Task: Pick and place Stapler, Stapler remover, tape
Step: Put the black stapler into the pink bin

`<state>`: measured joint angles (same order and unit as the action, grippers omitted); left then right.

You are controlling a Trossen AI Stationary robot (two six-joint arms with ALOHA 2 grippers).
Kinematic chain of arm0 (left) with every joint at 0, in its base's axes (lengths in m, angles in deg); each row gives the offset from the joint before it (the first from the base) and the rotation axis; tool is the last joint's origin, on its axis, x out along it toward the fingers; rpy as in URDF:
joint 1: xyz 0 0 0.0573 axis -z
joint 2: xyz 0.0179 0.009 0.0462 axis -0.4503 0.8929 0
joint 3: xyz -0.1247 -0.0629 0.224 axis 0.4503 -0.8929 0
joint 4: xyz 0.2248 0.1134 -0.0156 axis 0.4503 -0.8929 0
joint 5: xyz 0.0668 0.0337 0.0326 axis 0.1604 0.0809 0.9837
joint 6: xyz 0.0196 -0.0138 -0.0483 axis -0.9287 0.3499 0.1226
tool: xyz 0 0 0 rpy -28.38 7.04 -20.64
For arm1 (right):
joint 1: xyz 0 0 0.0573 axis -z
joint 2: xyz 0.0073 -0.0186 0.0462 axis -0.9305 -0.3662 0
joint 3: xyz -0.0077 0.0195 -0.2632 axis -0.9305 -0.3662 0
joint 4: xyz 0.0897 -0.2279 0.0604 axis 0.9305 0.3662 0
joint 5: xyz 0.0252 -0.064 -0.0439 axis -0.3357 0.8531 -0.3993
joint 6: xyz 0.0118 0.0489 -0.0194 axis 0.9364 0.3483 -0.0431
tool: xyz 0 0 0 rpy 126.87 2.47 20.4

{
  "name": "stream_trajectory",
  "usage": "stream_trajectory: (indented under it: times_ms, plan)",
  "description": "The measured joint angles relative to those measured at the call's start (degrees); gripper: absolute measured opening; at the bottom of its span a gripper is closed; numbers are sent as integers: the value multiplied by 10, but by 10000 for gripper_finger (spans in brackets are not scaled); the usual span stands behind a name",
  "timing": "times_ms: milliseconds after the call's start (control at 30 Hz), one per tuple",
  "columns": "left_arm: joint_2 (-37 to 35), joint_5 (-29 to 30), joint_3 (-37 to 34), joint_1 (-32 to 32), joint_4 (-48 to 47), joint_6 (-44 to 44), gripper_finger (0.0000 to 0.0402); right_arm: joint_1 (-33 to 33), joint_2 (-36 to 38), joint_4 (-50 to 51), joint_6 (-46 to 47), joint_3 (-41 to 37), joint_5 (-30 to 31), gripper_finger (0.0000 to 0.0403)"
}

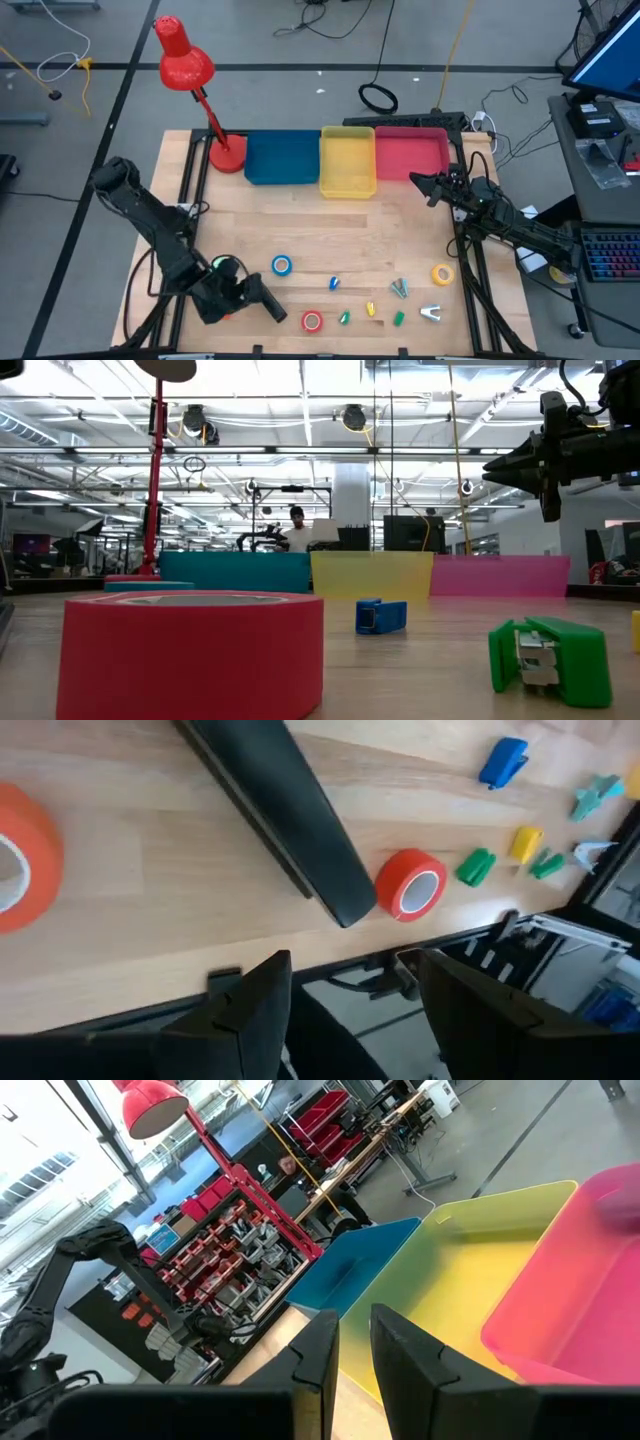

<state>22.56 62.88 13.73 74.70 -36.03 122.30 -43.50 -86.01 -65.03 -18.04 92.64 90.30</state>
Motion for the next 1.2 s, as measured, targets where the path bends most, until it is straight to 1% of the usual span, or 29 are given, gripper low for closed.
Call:
stream_trajectory:
  times_ms: [133,467,600,700,900,1033,1200]
  plan:
    - [1,38,0,2,0,-21,218,0,0,0,0,0,0,55]
    - [1,39,0,-26,-8,-147,218,0,0,0,0,0,0,55]
    - [1,37,0,-34,-8,-218,218,0,0,0,0,0,0,55]
    - [1,24,0,-39,-8,-301,218,0,0,0,-2,0,0,55]
    - [1,-38,0,-40,-8,-477,218,0,0,0,-2,0,0,55]
    - [1,-37,0,-42,-9,-586,218,0,0,0,-2,0,0,55]
    - [1,-25,-1,-54,-12,-801,218,0,0,0,-1,0,0,55]
